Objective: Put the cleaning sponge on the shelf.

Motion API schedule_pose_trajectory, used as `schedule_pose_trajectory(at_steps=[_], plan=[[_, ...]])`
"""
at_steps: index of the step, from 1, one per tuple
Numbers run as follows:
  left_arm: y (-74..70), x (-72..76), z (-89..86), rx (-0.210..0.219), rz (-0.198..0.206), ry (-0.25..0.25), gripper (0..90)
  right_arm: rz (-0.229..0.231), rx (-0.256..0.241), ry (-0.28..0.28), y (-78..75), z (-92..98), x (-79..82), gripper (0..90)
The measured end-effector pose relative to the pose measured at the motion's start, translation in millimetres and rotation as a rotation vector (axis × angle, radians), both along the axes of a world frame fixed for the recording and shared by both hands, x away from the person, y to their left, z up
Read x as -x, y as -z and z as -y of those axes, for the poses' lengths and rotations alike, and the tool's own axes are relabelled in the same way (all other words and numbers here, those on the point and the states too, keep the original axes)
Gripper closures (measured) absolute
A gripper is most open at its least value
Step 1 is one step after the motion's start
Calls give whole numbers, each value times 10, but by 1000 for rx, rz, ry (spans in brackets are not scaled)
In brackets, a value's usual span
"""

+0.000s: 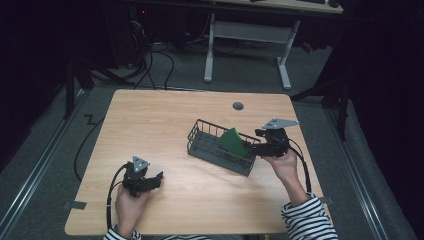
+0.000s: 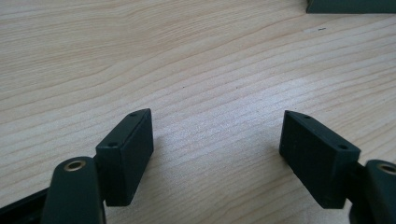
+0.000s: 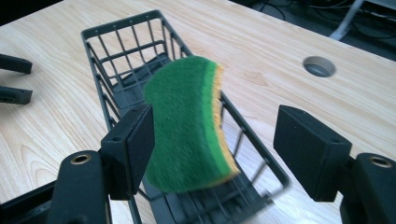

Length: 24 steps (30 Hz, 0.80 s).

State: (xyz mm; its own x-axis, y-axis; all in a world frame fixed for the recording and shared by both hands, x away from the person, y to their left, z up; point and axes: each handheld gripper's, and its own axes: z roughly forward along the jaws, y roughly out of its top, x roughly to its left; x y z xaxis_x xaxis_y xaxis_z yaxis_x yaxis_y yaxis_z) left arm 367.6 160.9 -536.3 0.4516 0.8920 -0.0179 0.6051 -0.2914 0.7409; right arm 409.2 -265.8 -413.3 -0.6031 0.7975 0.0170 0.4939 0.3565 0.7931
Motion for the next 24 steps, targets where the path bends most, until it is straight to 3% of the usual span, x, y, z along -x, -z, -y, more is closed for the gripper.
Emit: schedule_pose_trajectory(at_steps=[5,11,13,24], plan=[[-1,0,-1,0,-1,1,265,22,-39,35,-62,151,100,308],[0,0,0,0,0,0,265,12,-65,80,-77,343,194,308],[0,0,0,0,0,0,265,22,-103,91,-92,414,247,317],[0,0,0,0,0,1,265,22,-154,151,-9,683,453,321]])
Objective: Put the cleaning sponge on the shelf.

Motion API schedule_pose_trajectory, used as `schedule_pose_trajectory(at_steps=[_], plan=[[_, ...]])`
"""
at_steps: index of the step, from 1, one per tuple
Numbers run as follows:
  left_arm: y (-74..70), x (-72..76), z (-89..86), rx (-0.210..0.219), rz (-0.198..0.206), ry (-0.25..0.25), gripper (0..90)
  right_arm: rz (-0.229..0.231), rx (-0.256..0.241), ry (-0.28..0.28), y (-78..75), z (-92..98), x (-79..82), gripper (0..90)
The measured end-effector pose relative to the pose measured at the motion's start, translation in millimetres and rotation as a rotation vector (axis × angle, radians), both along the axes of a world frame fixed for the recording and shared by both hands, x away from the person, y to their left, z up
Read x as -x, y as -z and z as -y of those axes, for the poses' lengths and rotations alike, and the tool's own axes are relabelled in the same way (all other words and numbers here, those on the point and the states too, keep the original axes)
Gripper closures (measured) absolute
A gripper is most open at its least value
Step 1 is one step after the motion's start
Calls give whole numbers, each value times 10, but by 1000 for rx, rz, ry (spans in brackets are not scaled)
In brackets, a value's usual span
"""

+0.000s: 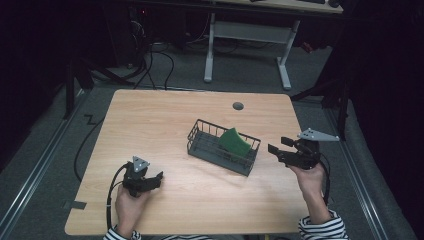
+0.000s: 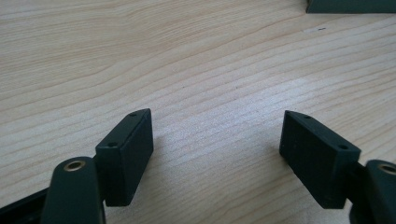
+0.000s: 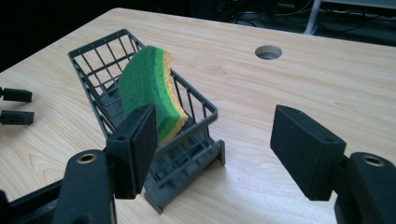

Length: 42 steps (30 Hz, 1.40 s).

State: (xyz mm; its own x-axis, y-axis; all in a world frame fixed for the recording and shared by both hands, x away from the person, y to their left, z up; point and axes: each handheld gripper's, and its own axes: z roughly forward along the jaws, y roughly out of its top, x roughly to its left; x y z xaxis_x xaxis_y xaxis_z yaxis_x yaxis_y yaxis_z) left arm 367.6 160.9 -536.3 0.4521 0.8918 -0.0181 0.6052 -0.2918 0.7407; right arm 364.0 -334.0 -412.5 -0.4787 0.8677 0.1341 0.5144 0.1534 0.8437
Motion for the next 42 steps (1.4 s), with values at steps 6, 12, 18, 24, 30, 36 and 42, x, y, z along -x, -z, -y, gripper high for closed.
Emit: schedule_pose_trajectory(at_steps=[6,12,18,24,30,36,42], plan=[[0,0,0,0,0,0,264,-5,-14,23,59,115,101,322],[0,0,1,1,1,-1,264,-8,-17,36,133,173,207,323],[1,0,1,1,1,-1,264,-13,-34,53,198,247,319,323],[1,0,1,1,1,-1,265,-14,-39,73,297,310,425,323],[0,0,1,1,0,-1,265,-26,-59,95,440,345,499,324],[0,0,1,1,0,-1,264,-42,-75,104,570,357,544,325],[0,0,1,1,0,-1,265,-51,-73,104,662,325,568,325]])
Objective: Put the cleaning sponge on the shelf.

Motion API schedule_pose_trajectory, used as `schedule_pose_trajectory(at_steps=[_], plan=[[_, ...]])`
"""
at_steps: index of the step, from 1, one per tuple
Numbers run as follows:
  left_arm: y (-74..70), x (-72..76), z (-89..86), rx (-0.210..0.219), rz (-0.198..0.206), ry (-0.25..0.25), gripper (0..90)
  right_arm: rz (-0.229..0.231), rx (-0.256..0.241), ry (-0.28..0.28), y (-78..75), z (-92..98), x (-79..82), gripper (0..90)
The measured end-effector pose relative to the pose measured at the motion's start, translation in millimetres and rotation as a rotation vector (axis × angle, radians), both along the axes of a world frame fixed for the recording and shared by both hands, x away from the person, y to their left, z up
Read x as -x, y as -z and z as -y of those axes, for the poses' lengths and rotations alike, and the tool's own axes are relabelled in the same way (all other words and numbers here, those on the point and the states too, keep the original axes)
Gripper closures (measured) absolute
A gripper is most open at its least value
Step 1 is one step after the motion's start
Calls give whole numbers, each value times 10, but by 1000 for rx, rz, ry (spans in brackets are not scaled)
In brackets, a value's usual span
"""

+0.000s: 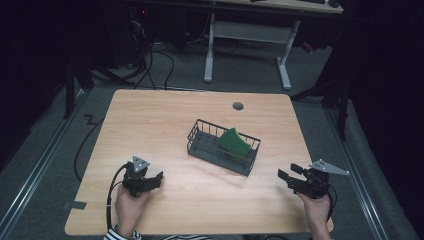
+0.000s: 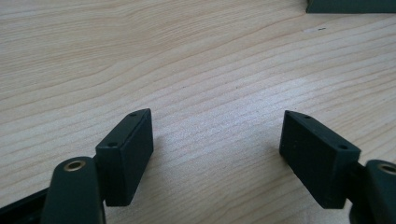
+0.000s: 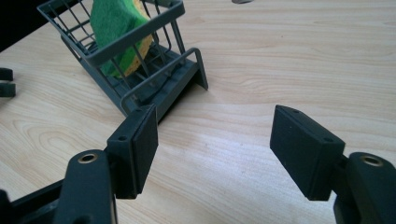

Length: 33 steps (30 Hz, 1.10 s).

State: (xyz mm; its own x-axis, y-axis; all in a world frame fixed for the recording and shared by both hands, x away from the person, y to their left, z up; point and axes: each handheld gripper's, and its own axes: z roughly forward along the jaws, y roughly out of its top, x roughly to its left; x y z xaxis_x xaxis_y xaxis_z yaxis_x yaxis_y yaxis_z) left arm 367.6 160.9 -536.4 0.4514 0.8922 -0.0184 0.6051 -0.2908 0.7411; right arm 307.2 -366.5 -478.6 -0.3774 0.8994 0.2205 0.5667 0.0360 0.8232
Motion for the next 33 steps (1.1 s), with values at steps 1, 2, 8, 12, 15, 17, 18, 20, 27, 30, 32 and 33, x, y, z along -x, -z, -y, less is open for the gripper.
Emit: schedule_pose_trajectory(at_steps=[1,2,8,12,15,17,18,20,27,30,32,33], plan=[[0,0,0,0,0,0,265,1,5,-2,16,-6,0,325],[0,0,0,0,0,0,264,-1,8,-2,27,-11,1,325],[0,0,0,0,0,0,264,-9,12,-2,106,-47,4,325],[0,0,0,0,0,0,264,-24,19,-1,169,-92,0,325],[0,0,0,0,0,0,265,-32,29,-5,219,-125,-10,325],[0,0,0,0,0,0,265,-34,29,-7,240,-140,-12,324],[0,0,0,0,0,0,265,-40,31,-5,254,-154,-14,324],[0,0,0,0,0,0,265,-40,40,-7,277,-172,-19,324],[0,0,0,0,0,0,265,-52,63,-8,354,-240,-46,324],[0,0,0,0,0,0,264,-54,79,-9,386,-269,-59,324],[0,0,0,0,0,0,264,-57,88,-14,412,-286,-68,324],[0,0,0,0,0,0,265,-63,88,-11,424,-297,-69,325]])
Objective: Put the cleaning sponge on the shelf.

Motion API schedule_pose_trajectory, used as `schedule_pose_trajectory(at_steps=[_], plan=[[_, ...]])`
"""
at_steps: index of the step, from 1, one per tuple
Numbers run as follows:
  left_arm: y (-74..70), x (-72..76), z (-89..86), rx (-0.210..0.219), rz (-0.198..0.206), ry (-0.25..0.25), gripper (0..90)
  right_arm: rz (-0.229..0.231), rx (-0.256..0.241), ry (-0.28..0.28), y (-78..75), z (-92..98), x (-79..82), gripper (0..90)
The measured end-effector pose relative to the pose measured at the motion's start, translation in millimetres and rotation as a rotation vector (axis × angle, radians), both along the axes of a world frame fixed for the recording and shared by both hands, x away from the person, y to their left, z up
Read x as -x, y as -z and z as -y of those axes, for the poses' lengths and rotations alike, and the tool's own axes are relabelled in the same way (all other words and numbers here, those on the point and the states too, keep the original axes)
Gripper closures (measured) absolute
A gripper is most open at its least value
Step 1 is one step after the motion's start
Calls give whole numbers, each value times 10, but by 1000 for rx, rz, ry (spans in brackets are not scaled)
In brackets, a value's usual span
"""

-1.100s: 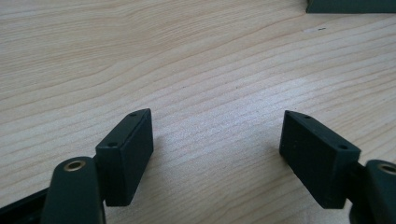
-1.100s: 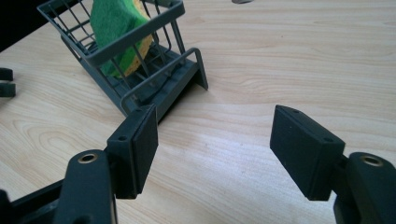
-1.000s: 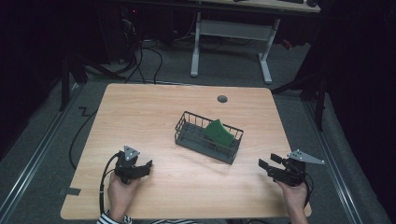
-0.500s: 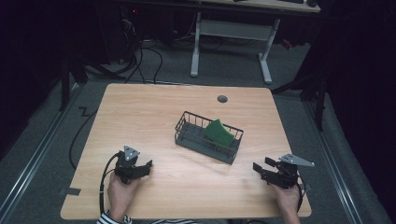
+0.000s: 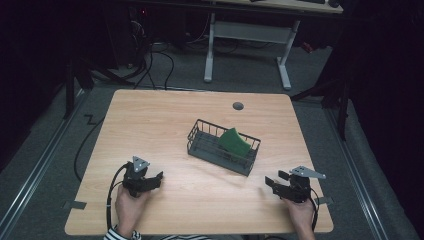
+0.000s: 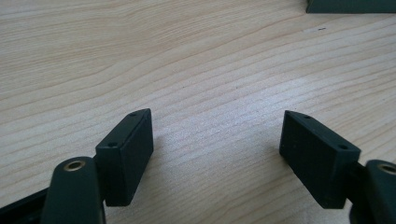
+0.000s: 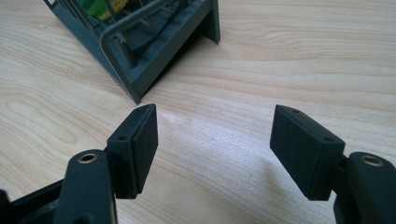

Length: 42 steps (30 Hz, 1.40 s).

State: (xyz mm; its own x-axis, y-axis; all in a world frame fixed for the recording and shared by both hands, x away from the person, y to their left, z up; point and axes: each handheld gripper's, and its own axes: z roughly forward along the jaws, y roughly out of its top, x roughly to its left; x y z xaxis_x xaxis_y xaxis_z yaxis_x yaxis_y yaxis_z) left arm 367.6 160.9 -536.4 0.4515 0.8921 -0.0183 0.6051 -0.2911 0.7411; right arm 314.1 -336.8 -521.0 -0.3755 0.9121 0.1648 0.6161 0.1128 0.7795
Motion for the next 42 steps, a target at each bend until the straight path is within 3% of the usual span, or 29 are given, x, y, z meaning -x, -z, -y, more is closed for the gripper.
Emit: schedule_pose_trajectory(at_steps=[22,33,36,42], plan=[[0,0,0,0,0,0,265,-23,96,-17,81,-123,-36,314],[0,1,1,0,0,-1,265,-36,164,-17,93,-195,-51,298],[0,3,1,-1,0,-2,264,-26,210,-18,96,-237,-46,290],[1,4,1,-1,1,-2,264,-30,211,-11,97,-236,-48,275]])
